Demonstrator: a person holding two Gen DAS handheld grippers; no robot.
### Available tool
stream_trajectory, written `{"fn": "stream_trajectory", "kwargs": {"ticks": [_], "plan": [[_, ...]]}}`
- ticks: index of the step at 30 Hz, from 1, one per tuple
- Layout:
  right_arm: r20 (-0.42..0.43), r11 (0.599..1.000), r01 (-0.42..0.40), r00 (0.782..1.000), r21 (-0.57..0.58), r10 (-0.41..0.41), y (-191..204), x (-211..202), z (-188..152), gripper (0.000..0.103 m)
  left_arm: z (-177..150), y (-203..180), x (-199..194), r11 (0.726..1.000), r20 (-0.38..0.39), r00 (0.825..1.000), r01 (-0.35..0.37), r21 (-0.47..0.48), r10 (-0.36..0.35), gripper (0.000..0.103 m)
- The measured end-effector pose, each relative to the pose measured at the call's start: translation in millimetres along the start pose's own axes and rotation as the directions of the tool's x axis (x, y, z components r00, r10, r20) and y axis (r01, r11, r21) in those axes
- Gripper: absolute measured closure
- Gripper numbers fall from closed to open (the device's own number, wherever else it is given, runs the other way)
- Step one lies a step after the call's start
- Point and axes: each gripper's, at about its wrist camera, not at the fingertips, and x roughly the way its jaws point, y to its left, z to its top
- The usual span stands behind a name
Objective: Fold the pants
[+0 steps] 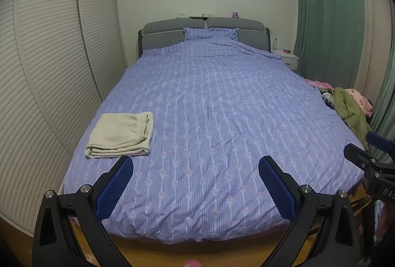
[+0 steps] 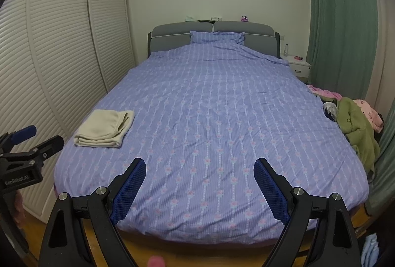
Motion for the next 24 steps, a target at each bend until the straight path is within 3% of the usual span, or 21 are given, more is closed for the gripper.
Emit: {"fn": "stream_trajectory", "kwargs": {"ticks": [24], "plan": [[0.014, 1.000, 0.029, 0.999, 0.007, -0.029, -16.2, -9.2, -0.3, 0.013, 4.0, -21.2, -5.2, 0.999, 0.040, 0.999, 0.000, 0.052, -0.002, 0.000]]}}
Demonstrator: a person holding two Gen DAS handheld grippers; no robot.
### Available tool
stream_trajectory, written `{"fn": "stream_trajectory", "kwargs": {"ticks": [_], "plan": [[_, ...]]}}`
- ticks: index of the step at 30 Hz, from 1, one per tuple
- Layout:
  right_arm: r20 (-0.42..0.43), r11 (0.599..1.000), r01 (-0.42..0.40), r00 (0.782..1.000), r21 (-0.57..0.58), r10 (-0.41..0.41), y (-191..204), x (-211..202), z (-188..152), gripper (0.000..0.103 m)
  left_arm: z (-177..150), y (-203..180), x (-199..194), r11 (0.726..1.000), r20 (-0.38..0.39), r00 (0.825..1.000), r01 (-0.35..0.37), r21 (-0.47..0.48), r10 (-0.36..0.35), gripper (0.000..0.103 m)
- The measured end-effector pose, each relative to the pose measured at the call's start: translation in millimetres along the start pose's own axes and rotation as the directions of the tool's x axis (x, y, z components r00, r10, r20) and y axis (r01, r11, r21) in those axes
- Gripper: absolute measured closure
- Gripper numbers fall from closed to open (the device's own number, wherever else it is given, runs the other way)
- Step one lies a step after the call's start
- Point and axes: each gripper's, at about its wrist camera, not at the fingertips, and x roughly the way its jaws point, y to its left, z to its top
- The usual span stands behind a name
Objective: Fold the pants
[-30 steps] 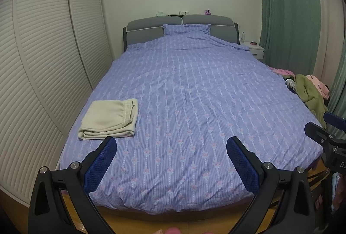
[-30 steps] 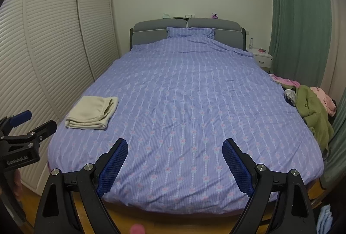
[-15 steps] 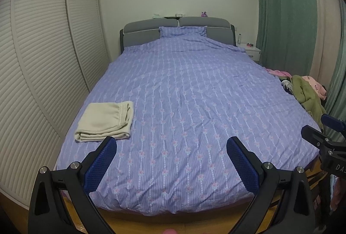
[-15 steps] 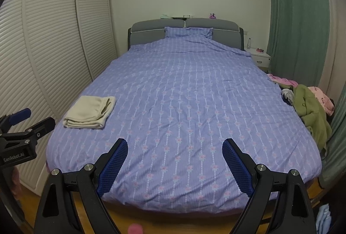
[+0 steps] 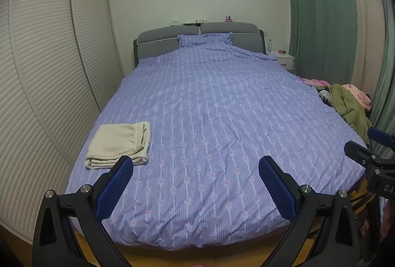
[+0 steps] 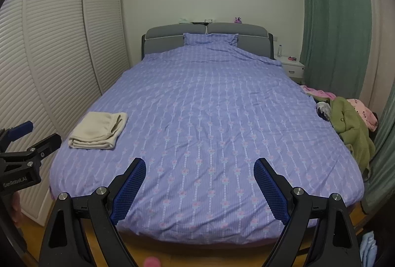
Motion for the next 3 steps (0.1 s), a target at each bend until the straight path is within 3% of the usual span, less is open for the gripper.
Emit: {"fn": "stream_trajectory", "kwargs": {"ticks": [3], "plan": [[-0.001, 1.000, 0.003, 1.000, 0.000, -0.003, -1.0, 0.0, 1.0, 0.013, 0.1, 0.1, 1.2, 1.000, -0.002, 1.000, -0.001, 0.002, 0.001, 0.000]]}}
